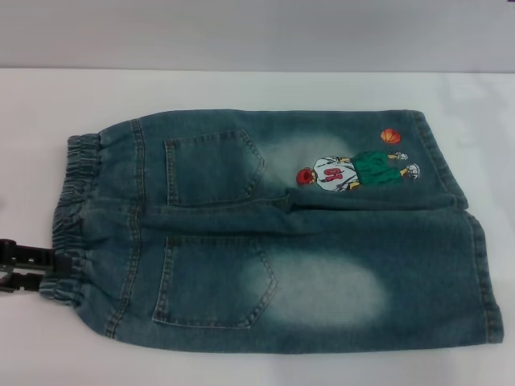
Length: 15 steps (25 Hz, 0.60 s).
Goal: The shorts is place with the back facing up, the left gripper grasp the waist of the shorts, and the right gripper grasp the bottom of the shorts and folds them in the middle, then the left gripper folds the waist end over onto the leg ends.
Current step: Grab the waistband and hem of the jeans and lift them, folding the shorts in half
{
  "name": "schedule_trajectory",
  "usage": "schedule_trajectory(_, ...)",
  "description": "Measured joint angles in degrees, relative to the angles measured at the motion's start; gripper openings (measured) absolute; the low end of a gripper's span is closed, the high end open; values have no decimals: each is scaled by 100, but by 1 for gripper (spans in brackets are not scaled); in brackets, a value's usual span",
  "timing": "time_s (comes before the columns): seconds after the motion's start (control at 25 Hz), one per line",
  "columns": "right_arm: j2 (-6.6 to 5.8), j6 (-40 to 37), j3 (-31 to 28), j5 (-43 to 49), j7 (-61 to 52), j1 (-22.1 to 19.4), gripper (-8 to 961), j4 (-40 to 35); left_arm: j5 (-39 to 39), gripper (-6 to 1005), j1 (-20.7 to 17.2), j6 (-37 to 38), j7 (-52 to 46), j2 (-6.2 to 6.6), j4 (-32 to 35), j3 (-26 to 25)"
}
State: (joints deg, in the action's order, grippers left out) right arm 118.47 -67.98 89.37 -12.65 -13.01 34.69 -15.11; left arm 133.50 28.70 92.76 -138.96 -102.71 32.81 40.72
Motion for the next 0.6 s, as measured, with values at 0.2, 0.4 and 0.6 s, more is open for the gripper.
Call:
schedule_trajectory(0.2, 0, 4, -7, 0, 0, 2, 547, 9, 18, 628, 9, 0, 0, -21, 25, 15)
schedule_trajectory(0.4, 0, 5, -25, 0, 0, 3, 547, 15, 73, 627, 37, 12, 9, -34, 38, 123)
schedule_trajectory(0.6, 0, 6, -52, 0, 0, 3, 548, 25, 75, 625, 39, 12, 91, -38, 52, 115)
